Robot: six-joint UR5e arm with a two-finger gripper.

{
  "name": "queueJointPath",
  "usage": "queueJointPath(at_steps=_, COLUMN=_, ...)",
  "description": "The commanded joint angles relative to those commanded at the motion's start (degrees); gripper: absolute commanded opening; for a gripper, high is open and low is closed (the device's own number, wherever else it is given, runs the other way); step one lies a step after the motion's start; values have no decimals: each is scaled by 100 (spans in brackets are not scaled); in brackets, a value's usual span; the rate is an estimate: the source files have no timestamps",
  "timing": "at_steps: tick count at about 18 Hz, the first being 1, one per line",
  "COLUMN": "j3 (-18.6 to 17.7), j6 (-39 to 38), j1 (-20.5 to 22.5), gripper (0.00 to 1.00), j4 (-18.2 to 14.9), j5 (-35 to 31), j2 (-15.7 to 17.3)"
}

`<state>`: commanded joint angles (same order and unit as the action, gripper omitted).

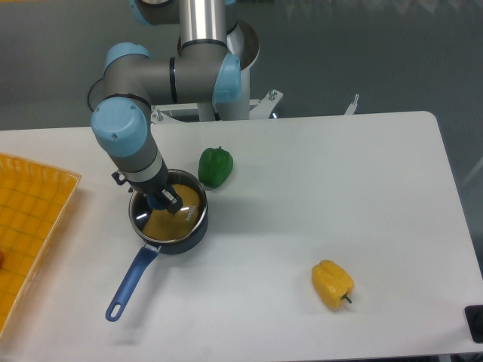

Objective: Close the pot lid
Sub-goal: 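Press the glass lid down onto the saucepan rim with the gripper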

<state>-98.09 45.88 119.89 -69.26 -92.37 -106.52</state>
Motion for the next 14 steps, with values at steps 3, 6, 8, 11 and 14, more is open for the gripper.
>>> queueJointPath(at_steps=3, j3=0, j6=0, j1=-27, gripper=50, j4=0, j5=-123, j2=-26)
queueJointPath(at_steps=6, j3=0, j6=-9, j1=-27, gripper=50, j4=0, j5=-132, j2=-44)
queueJointPath(at_steps=8, j3=0, j6=-9, j1=-27, gripper=50, j4=0, j5=-132, j2=-53)
queueJointPath(at_steps=11, j3=0, j6=-9, j1=-27, gripper=50, j4=79, j5=-132, j2=-70)
queueJointPath(at_steps=14, j3=9, j6=0, j1=-27, gripper=82, j4=123, j5=-123, j2=-79)
